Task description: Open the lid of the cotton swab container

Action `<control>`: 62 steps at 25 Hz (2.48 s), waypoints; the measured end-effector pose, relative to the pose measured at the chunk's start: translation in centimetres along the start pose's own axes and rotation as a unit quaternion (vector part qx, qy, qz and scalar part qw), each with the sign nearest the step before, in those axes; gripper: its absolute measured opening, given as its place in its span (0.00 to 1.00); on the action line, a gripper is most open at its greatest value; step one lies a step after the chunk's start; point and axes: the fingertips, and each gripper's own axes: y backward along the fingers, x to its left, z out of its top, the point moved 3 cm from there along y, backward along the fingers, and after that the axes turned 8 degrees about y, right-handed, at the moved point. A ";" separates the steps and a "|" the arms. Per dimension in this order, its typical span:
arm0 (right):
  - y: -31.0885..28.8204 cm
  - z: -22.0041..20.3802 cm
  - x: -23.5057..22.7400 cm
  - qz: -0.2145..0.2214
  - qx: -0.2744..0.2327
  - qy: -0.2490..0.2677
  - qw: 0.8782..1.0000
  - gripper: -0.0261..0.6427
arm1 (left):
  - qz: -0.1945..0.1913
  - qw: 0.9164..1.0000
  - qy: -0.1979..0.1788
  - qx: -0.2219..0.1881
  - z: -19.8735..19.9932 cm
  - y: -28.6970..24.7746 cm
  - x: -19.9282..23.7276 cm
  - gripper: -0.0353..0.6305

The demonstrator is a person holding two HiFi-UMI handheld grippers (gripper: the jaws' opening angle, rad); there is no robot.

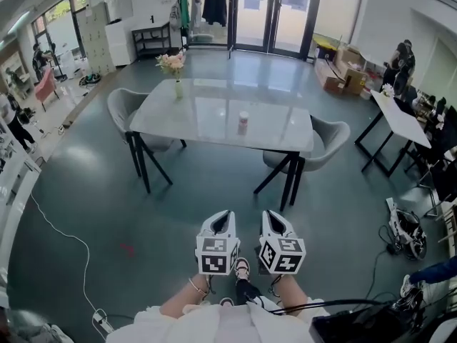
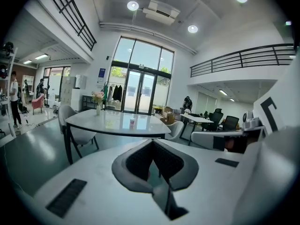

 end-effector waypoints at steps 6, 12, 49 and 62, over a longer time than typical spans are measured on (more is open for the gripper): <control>-4.5 1.3 -2.0 0.009 0.005 0.004 1.000 0.13 | 0.013 1.000 -0.001 -0.002 1.8 -4.2 1.4 0.05; -9.1 3.0 -4.3 0.018 0.015 0.008 1.000 0.13 | 0.023 1.000 0.007 0.001 3.4 -9.0 2.5 0.05; -27.5 7.5 -16.9 0.051 0.049 -0.023 0.997 0.13 | 0.077 0.996 0.005 0.034 10.2 -28.7 5.7 0.05; -32.8 9.3 -18.7 0.027 0.049 -0.033 0.998 0.13 | 0.067 0.998 0.008 0.014 13.8 -34.1 9.6 0.05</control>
